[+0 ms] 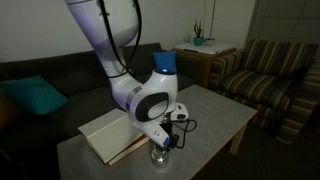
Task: Close the candle tin
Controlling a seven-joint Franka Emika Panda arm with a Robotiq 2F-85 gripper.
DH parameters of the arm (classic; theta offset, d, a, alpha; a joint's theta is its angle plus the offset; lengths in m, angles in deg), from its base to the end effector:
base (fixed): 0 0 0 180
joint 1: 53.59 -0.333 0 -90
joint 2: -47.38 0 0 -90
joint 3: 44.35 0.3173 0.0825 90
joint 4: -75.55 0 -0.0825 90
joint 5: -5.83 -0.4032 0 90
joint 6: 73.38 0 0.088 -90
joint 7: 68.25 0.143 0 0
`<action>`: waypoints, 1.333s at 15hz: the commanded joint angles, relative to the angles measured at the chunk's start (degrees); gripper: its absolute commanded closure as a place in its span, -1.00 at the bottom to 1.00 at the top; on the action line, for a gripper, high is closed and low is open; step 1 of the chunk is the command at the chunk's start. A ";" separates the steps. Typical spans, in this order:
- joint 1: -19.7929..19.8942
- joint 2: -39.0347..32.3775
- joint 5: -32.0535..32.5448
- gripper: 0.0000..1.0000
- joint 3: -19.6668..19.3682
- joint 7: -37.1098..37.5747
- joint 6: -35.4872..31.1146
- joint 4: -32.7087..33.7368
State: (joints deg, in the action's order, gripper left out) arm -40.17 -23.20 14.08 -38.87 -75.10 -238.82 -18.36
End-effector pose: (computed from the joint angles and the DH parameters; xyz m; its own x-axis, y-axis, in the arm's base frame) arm 0.6023 -0.0723 -0.1440 0.9979 0.0545 0.0336 0.0560 -0.9973 -0.0470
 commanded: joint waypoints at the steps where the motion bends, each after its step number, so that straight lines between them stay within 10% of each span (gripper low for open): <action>1: 0.50 -0.60 -1.99 0.12 0.76 -3.48 5.24 2.79; 17: -0.14 -7.71 -4.76 0.12 0.30 -6.94 8.72 11.14; 18: -0.48 -7.32 -4.80 -0.85 0.03 -6.46 8.59 10.66; 20: -2.34 -6.25 -4.38 -0.97 -1.53 -4.77 7.85 9.00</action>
State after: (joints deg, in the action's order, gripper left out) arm -40.13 -29.19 10.45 -38.41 -81.10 -230.71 -9.20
